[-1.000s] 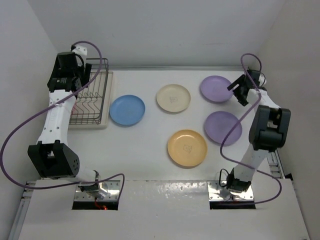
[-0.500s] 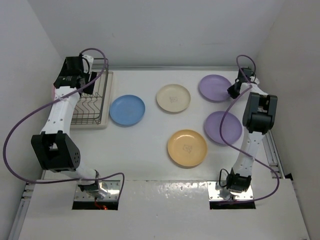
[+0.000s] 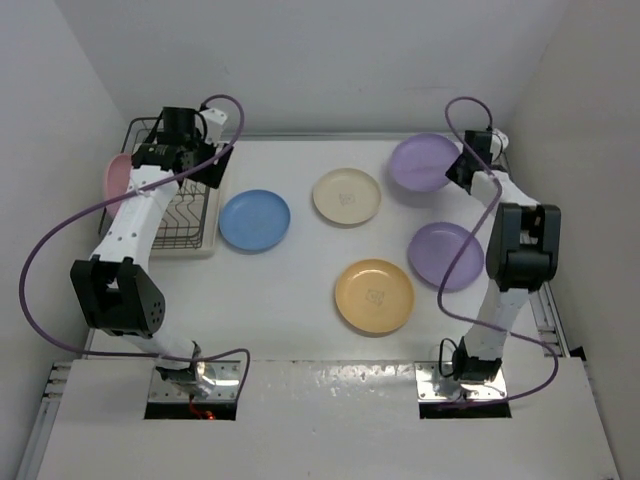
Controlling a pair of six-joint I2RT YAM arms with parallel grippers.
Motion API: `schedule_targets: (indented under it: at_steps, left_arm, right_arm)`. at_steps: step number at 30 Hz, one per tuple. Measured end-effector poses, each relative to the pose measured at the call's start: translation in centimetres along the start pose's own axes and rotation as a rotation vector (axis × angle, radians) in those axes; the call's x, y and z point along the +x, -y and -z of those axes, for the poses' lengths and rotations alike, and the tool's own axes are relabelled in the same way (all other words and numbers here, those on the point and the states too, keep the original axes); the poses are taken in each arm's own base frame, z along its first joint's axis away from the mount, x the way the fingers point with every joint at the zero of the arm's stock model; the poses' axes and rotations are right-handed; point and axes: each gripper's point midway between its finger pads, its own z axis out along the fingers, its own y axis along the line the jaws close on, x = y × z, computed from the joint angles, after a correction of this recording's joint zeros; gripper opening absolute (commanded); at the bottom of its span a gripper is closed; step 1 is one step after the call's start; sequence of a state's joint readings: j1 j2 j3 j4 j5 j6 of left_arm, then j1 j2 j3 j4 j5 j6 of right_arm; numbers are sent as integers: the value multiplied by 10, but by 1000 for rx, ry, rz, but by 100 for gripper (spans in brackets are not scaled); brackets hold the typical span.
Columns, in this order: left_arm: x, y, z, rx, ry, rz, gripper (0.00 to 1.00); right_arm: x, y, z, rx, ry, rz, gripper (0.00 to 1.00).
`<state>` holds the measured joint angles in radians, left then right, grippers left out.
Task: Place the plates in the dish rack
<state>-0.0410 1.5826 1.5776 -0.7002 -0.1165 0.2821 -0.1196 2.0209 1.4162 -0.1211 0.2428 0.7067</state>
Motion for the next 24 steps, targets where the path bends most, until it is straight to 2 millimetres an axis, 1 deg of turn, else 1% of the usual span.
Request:
schedule_targets:
  at_steps: [2,3,4,6,7,8,9,10,11,12,13,14,15,16,18,19,20,21,24]
  left_arm:
    - [-6,24,2,82,17,-24,90]
    - [-10,36,4,123,30,-37,90]
    - [-15,50,6,165,44,-50,90]
    - [-23,75,13,252,74,-76,90]
    - [-25,87,18,291,87,-87,90]
    - [-28,97,23,328,100,-98,90]
    - [-32,108,30,367,120,-108,90]
    - [-35,117,37,405,139,-117,90]
    - [-38,126,46,442,162,-125,90]
    - [-41,132,54,476,183,-130,90]
    - [-42,139,63,509,204,-135,88]
    - [-42,143,71,537,220,-137,88]
    - [-42,147,76,560,236,-139,88]
    - [-36,152,83,583,242,-142,85]
    - [-24,160,89,619,232,-145,80]
    - [-14,166,88,643,211,-148,75]
    - [-8,170,86,656,195,-145,72]
    - [-1,174,82,666,177,-147,72]
    - [27,185,73,705,97,-141,64]
  right_arm:
    - [-9,-28,40,-87,60,70,0]
    - [-14,-47,63,-149,104,106,0]
    - [-13,-67,89,-216,144,141,0]
    - [-5,-103,139,-348,200,202,0]
    - [6,-120,162,-419,221,226,0]
    - [22,-132,182,-481,221,248,0]
    - [40,-140,199,-537,212,273,0]
    - [62,-145,213,-585,190,298,0]
    - [85,-148,223,-622,161,326,0]
    - [107,-147,227,-644,127,352,0]
    - [137,-144,230,-664,73,387,0]
    - [151,-141,231,-670,45,404,0]
    - [175,-135,233,-678,1,432,0]
    - [193,-128,233,-676,-34,455,0]
    - [225,-119,240,-689,-90,500,0]
    - [239,-117,246,-703,-113,523,0]
    - [248,-119,253,-727,-123,537,0]
    - [254,-122,262,-756,-122,545,0]
    - [260,-133,288,-839,-102,552,0]
